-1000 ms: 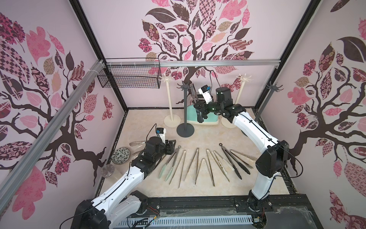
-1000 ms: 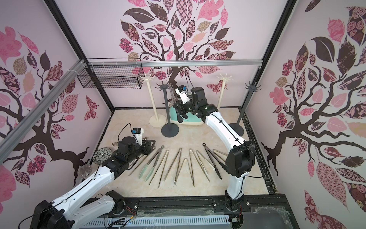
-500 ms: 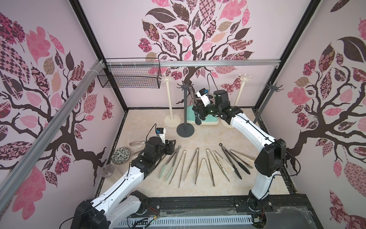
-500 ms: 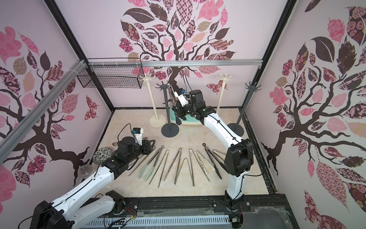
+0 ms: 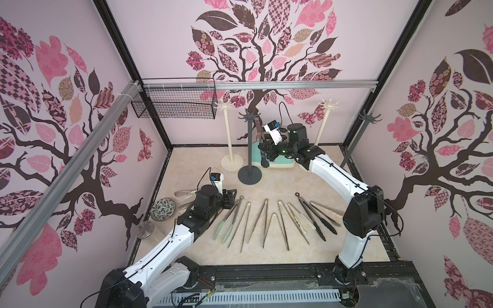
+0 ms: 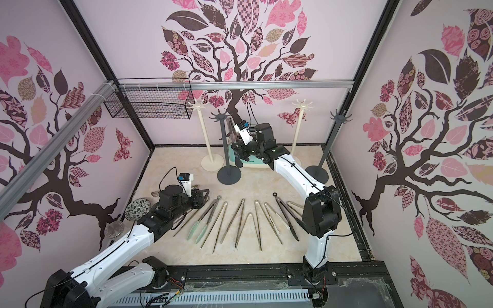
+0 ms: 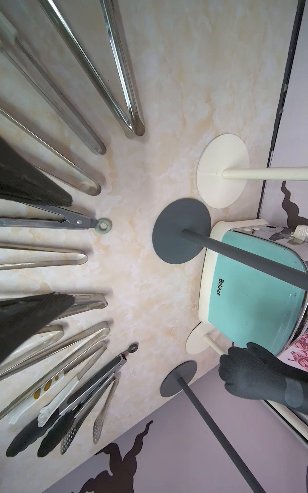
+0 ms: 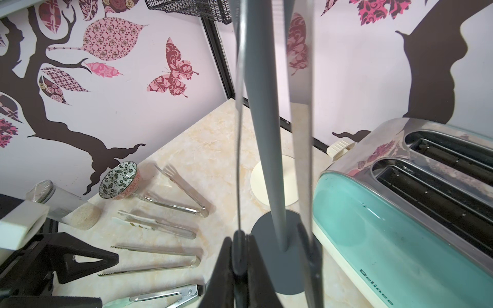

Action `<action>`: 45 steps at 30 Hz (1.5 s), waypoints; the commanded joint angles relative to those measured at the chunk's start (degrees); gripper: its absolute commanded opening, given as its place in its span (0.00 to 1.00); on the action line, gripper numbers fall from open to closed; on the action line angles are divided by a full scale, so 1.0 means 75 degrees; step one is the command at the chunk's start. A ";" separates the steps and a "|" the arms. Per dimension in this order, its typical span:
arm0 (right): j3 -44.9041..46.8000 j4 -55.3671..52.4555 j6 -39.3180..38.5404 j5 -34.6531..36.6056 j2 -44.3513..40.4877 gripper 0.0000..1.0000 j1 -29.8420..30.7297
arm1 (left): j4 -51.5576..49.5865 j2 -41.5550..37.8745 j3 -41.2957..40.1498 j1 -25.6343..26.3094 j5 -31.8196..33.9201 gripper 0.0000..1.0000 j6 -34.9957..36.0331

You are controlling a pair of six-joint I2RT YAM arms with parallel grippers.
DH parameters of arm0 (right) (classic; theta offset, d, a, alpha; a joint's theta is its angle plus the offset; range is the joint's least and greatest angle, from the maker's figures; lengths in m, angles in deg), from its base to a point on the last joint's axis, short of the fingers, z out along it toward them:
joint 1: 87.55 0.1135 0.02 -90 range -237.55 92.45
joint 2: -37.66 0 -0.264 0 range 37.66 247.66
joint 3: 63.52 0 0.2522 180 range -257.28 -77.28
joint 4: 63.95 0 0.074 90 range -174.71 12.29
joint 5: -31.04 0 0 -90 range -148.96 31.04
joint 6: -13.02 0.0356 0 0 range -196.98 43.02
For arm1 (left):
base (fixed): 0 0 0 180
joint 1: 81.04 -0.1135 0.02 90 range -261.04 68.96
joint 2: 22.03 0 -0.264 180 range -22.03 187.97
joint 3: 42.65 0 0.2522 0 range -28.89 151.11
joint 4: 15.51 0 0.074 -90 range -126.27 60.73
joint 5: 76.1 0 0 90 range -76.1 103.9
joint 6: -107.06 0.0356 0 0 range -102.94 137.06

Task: Hang food tongs on kitchen utensil racks
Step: Hang the food tongs on the rack.

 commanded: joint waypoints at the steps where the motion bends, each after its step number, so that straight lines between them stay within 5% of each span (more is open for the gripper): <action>1: 0.0066 -0.0625 0.0147 0.0174 0.0254 0.11 0.0042 | 0.0177 -0.0015 -0.0037 0.0023 0.0005 0.55 0.0056; 16: -0.0075 -0.0526 0.0208 0.0174 0.0454 0.19 0.0043 | 0.0177 0.0021 -0.0013 0.0021 0.0052 0.55 0.0079; 28: 0.0138 -0.0523 0.0058 0.0209 0.0236 0.39 0.0042 | -0.0045 0.0129 0.0102 0.0024 0.0185 0.55 0.0043; 45: 0.2860 0.0332 -0.0038 0.0611 -0.1916 0.42 -0.0097 | -0.2201 0.0208 0.1228 0.0008 0.1021 0.54 -0.0198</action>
